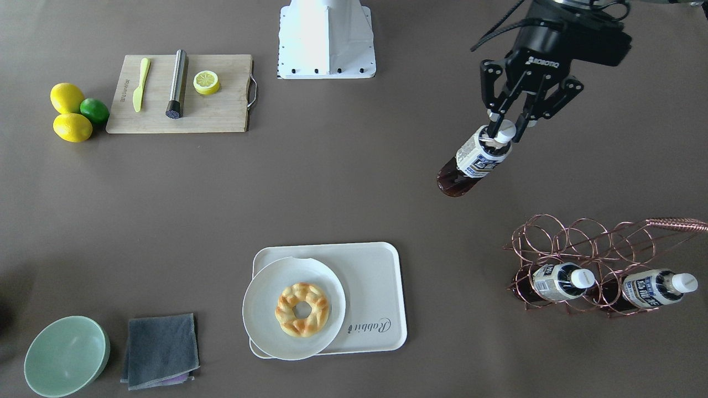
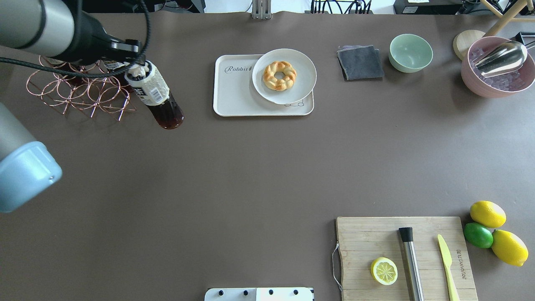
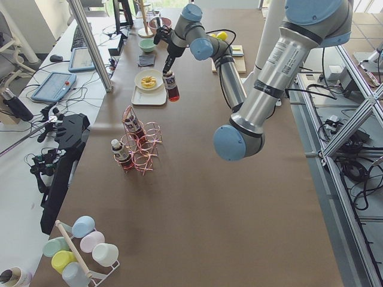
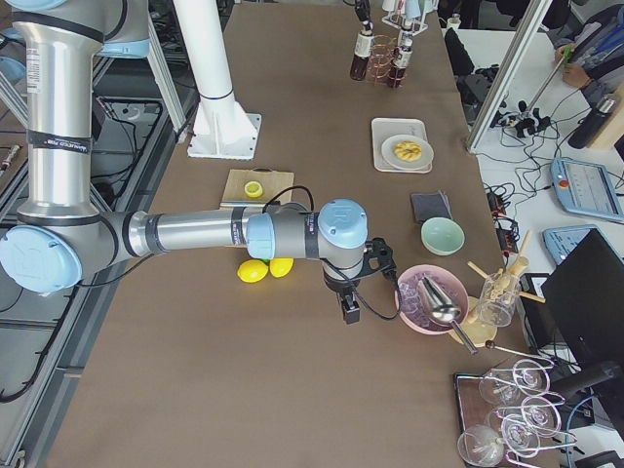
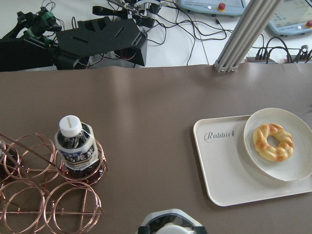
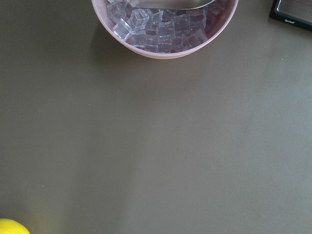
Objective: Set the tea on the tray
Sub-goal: 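Carry the bottle with the left gripper toward the white tray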
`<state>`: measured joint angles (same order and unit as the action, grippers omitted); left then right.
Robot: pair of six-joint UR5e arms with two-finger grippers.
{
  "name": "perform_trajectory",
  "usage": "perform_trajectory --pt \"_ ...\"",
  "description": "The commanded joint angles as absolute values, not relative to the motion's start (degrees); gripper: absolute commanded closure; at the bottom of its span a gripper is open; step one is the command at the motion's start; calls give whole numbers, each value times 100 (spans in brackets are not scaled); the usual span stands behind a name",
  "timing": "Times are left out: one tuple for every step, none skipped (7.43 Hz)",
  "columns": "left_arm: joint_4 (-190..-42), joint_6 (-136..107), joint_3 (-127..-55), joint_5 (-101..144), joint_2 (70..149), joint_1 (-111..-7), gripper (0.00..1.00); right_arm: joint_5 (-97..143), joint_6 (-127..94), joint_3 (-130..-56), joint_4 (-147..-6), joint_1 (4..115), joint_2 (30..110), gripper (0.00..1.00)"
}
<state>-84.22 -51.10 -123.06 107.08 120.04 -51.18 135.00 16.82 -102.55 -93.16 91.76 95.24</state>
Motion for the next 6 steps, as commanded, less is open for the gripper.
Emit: perform_trajectory --pt "-7901 -5701 -11300 9444 13441 -3713 100 13500 1687 -10248 -9316 9176 9519 0" --pt "-7893 -5721 -11137 9379 13543 -3587 100 13500 1679 -10231 -9316 9176 9519 0" --pt "-7901 -5713 -11040 9352 13561 -3421 100 13509 1679 -10248 -9316 9176 9519 0" --pt "-7936 -5713 -10795 9352 13701 -3271 100 13509 1679 -10239 -9316 9176 9519 0" --pt "-7954 -5713 -10636 9360 13772 -3165 100 13509 1679 -10239 -9316 9176 9519 0" --pt "-7963 -5704 -10530 9360 13938 -3051 100 13509 1679 -10239 -9316 9176 9519 0"
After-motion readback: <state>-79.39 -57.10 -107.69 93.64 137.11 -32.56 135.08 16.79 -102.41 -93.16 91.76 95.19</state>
